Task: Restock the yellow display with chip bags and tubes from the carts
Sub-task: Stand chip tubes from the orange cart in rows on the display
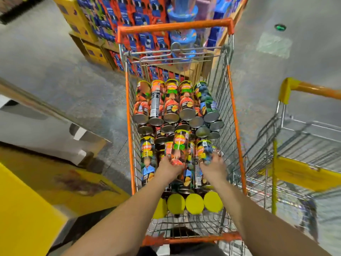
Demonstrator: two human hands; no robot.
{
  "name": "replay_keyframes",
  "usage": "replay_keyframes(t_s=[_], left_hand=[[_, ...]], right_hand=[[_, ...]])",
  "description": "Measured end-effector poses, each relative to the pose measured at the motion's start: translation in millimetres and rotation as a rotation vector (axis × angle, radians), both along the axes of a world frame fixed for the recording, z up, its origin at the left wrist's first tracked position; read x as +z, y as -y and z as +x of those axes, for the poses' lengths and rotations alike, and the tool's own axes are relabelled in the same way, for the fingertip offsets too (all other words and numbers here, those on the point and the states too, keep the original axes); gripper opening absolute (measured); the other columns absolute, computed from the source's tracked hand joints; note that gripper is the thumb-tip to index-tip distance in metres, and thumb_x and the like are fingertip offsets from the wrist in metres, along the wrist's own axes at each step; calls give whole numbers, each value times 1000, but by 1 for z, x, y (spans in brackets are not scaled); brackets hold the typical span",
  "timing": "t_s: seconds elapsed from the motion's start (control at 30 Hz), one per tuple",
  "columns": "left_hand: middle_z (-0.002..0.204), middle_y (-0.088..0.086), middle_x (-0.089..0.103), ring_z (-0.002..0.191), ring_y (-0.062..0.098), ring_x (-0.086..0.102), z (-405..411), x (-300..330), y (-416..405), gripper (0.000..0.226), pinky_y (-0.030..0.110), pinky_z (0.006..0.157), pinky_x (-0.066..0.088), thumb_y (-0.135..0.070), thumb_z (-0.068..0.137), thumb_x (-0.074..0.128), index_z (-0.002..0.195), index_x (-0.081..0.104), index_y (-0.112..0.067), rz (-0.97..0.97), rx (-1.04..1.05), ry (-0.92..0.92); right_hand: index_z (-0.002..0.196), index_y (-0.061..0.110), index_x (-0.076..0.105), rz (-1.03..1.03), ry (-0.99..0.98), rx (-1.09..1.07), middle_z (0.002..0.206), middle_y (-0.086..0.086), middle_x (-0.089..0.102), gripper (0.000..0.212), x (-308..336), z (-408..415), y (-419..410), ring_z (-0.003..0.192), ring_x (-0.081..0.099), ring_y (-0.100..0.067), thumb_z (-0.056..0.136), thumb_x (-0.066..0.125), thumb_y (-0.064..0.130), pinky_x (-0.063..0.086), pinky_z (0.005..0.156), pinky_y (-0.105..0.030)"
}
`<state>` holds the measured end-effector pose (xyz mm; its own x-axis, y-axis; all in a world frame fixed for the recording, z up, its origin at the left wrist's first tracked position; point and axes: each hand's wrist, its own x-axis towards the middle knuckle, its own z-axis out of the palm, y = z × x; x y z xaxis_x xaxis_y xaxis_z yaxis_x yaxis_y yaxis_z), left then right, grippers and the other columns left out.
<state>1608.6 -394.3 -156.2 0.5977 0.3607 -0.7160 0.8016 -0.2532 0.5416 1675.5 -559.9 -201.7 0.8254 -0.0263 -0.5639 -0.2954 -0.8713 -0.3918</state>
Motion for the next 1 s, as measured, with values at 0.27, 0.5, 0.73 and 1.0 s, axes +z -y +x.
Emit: replay_keyframes(t_s=[0.27,0.5,0.73,1.0], left_hand=[[131,12,46,112,30,55,10,-20,5,78,38,89,50,-43,77,75,134,35,-10,75,-54,-123],[122,13,53,97,27,61,8,-15,2,73,31,65,49,-40,71,74,128,42,-7,31,-59,-160],[87,4,65,73,21,62,-12,29,-12,32,32,66,48,-30,73,77,91,52,-20,-184,122,102],[90,5,60,62,11,54,-57,103,-72,55,19,51,45,-13,77,78,120,44,-12,-289,342,453]], right_hand=[[154,12,10,24,-209,-13,145,-19,40,92,-23,5,8,129,44,-37,87,66,42,45,100,-41],[152,15,18,176,-248,-234,142,-14,45,91,-28,7,10,118,53,-34,82,72,34,48,92,-38],[145,18,32,596,-202,-380,131,-6,56,73,14,-6,-9,109,58,-27,85,72,28,50,89,-42],[152,44,7,872,-197,-111,161,4,14,83,111,-25,-84,141,28,-27,91,63,39,29,102,-50]])
